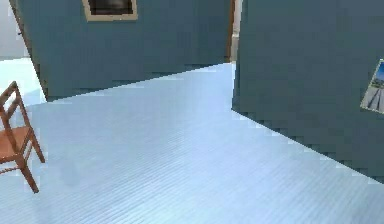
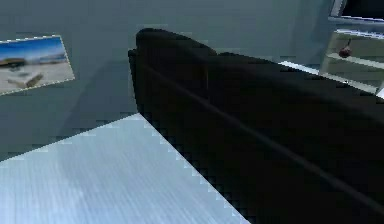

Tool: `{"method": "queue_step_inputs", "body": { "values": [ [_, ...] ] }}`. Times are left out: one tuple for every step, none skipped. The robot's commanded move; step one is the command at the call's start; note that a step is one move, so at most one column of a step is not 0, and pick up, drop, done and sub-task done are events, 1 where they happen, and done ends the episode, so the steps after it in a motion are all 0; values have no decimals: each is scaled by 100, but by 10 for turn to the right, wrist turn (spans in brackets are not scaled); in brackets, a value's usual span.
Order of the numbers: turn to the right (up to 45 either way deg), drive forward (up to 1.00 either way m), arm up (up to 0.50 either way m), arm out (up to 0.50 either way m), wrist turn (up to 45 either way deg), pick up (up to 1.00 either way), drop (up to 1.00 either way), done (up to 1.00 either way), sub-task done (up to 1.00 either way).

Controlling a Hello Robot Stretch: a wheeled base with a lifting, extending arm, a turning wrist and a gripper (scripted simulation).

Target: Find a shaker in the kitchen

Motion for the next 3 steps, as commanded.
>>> {"method": "queue_step_inputs", "body": {
  "values": [
    [0, 100, 0, 0, 0, 0, 0, 0, 0],
    [0, 100, 0, 0, 0, 0, 0, 0, 0],
    [0, 70, 0, 0, 0, 0, 0, 0, 0]
  ]
}}
